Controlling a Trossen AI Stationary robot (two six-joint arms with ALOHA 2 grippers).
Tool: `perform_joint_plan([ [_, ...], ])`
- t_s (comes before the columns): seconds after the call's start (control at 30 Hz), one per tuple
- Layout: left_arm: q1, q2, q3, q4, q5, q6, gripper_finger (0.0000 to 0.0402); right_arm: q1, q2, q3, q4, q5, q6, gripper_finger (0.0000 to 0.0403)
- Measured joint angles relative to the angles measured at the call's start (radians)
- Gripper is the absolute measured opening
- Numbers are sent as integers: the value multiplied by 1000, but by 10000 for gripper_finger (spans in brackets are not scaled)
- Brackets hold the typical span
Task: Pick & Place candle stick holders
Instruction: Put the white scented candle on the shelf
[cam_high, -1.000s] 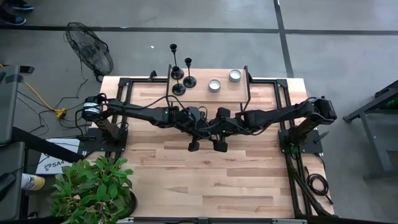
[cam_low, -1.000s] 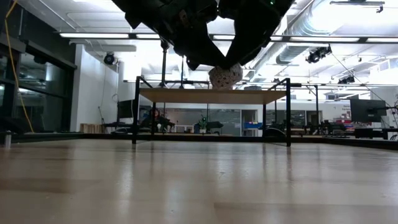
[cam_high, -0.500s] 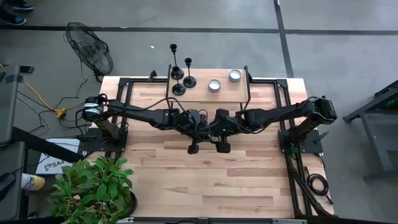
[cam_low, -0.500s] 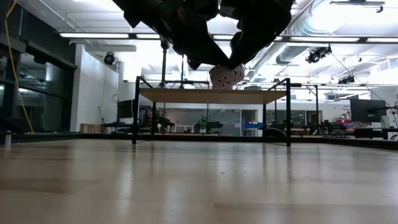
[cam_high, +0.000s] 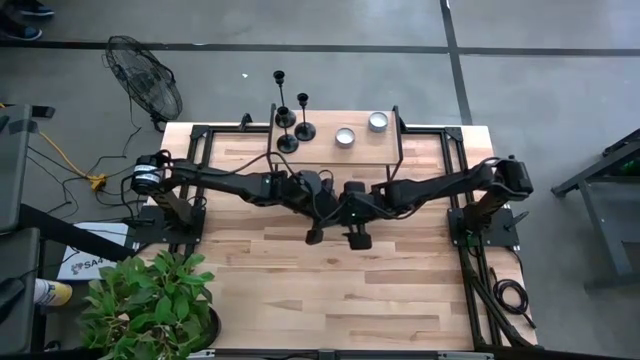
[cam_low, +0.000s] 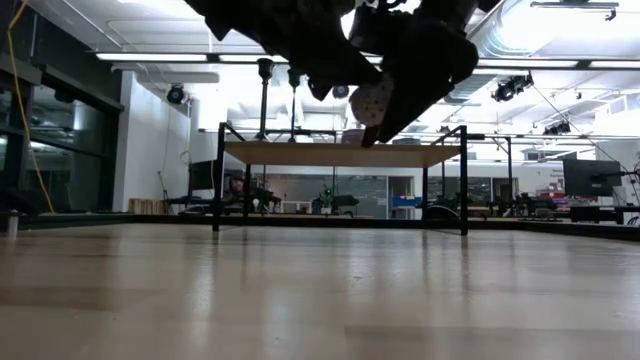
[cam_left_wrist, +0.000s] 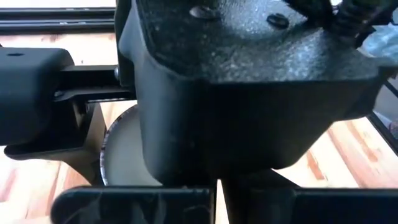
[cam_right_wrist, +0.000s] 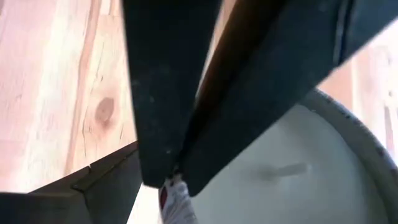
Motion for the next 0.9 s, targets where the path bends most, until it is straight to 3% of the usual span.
perform_joint_plan([
  [0.9, -1, -1, 7, -68, -55, 9, 0, -29, -59, 2, 21, 16, 79, 378],
])
